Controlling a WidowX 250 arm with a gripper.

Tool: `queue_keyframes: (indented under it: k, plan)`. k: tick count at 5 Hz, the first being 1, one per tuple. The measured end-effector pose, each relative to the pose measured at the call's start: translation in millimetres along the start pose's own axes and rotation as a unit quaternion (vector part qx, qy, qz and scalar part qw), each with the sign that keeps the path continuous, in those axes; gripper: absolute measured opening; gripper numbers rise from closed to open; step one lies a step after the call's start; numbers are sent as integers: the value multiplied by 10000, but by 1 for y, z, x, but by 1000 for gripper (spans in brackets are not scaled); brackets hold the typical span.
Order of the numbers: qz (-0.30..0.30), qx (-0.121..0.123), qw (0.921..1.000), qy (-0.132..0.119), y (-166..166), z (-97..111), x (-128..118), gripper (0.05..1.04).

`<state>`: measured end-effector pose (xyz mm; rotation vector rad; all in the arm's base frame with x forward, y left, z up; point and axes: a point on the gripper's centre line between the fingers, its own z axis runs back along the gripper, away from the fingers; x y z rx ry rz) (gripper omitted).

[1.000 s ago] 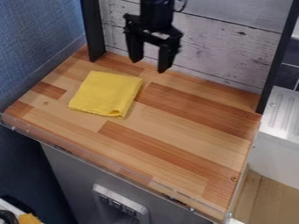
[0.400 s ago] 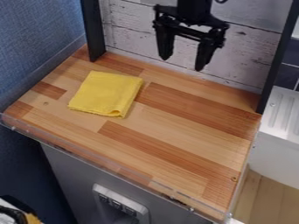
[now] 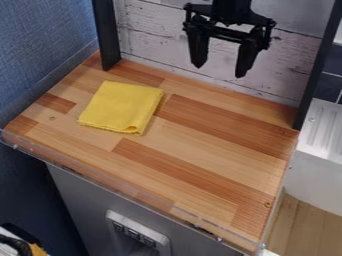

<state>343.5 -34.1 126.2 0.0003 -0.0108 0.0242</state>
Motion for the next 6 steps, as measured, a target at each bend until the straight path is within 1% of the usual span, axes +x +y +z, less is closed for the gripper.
queue_keyframes:
  k: [3,5,6]
  plan:
    - [21,-76,10000,52,-19,-2,-4,995]
    - [-63,-70,9999,89,-21,-4,-6,999]
    - [-71,-37,9999,107,-20,0,-6,999]
